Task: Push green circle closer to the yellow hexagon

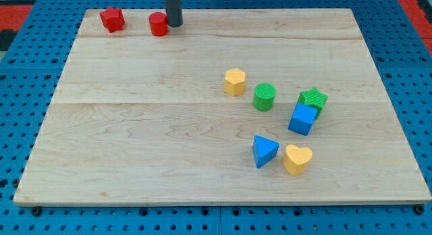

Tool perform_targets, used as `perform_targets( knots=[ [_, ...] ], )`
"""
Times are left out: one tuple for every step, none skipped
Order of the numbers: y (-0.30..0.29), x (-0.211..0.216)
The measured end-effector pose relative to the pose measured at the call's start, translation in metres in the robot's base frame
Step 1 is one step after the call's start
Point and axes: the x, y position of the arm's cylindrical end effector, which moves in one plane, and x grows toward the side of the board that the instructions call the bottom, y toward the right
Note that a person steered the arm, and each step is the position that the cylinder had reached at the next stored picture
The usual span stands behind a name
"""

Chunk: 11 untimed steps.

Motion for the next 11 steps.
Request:
perform_targets(
  knots=[
    [-0.028, -0.002],
    [-0.051, -0.002],
    [-0.056, -0.002],
    [0.016, 0.007],
    [0.083, 0.046],
    [0.131, 0.085],
    [0.176, 0.116],
    [0.222, 0.137],
    [0.226, 0.154],
    [0.193, 0.164],
    [0.160, 0.170]
  ],
)
